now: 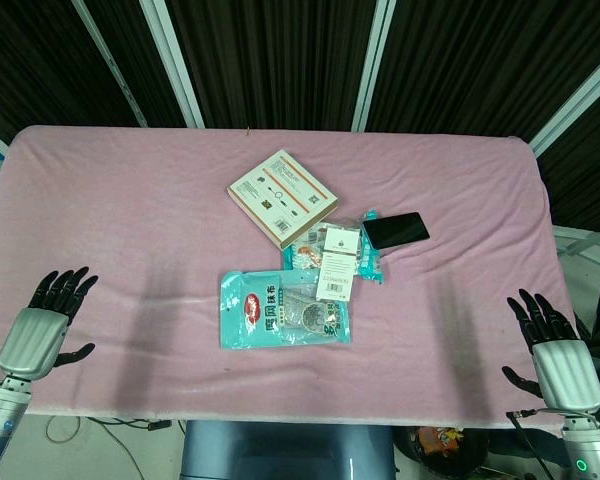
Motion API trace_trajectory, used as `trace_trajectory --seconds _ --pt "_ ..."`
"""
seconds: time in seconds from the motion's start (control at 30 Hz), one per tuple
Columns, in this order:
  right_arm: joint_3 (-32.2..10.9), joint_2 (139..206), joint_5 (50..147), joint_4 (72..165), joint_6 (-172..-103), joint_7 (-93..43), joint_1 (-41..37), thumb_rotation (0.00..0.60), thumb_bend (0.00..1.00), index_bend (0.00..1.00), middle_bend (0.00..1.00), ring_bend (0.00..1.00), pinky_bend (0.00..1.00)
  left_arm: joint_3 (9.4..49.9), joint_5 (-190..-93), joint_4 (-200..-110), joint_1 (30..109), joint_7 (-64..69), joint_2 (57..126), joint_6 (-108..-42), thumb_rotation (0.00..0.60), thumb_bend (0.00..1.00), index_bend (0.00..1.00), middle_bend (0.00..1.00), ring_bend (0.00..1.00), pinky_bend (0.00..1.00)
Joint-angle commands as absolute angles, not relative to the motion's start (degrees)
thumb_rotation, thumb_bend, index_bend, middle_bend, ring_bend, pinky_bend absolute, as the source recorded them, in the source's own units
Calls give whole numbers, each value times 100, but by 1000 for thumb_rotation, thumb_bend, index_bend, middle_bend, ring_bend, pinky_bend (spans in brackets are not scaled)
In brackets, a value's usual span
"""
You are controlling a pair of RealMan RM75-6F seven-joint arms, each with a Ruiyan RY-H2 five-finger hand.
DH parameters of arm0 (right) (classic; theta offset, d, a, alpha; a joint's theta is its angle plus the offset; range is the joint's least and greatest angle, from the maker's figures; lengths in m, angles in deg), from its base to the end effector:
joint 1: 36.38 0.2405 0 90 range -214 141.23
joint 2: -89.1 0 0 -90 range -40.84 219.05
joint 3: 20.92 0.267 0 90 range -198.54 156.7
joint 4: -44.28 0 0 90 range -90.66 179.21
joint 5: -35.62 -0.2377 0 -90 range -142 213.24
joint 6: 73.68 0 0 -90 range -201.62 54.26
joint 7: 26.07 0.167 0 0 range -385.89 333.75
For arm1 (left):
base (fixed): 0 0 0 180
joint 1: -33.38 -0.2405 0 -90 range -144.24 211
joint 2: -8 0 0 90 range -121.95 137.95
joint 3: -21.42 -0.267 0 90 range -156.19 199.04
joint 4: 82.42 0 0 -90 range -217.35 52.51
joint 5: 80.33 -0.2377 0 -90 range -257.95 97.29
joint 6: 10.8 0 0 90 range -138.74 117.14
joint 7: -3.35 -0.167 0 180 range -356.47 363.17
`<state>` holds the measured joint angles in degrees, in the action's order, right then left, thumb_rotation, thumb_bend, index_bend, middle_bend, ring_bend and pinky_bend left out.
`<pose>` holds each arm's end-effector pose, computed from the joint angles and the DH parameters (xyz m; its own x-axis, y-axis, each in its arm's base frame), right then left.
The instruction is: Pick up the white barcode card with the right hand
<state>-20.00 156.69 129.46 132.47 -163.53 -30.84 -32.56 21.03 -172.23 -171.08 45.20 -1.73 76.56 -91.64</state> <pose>-0.3212 -0.1923 0.1230 0.4822 0.0512 0.8745 -0.8660 -0.1231 0.4847 -0.3055 0.2304 0.0913 0.4901 0.0632 0.8694 0.8552 -0.2279 -0.4656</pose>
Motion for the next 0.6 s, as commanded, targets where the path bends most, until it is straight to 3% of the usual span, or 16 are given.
trace_trajectory --seconds 0.03,0.6 --pt "-2000 15676 12953 13246 -16353 -3082 -3255 600 108 0 0 0 198 2105 -17210 -17111 4520 -164 7657 -9157 600 0 0 0 0 0" --pt "-1994 15734 13072 13236 -16368 -3115 -3218 600 107 0 0 0 198 2121 -17146 -17147 4512 -80 7650 -9151 600 0 0 0 0 0"
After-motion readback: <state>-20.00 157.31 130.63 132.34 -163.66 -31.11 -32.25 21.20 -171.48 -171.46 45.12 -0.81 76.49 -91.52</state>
